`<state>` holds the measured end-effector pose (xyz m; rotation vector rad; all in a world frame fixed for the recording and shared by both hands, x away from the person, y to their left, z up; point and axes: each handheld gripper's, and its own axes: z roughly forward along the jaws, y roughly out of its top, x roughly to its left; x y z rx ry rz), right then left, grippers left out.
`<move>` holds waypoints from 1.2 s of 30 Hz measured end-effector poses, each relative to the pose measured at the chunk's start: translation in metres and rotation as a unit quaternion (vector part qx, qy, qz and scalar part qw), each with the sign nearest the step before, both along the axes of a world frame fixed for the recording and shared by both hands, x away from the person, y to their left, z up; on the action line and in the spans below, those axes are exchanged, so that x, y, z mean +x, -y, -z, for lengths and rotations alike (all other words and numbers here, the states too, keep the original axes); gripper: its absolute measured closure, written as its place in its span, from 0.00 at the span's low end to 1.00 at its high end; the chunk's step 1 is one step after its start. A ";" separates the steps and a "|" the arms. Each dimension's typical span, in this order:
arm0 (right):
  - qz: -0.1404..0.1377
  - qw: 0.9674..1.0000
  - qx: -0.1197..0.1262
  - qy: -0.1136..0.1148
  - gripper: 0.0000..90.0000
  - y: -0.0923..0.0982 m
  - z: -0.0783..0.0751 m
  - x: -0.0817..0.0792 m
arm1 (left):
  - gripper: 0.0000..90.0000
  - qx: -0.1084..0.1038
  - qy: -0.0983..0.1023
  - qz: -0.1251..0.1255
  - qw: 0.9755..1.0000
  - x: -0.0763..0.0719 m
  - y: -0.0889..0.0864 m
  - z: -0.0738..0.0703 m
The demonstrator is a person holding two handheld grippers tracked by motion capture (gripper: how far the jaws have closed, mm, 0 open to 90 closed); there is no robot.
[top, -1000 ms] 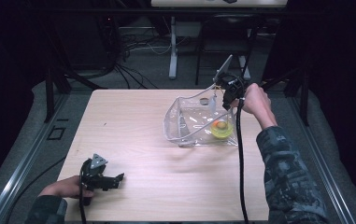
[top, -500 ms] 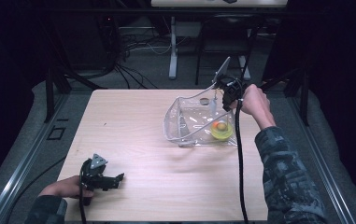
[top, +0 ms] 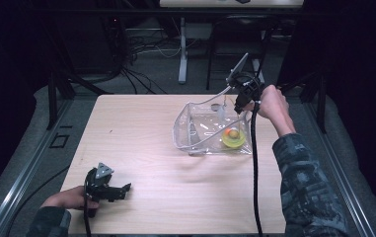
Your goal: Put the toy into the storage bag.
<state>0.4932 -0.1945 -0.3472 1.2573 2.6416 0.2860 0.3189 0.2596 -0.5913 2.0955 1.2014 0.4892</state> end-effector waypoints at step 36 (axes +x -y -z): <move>0.006 0.994 0.064 0.086 0.08 0.043 -0.029 -0.076 | 0.00 0.000 0.000 0.000 1.000 0.000 0.000 0.000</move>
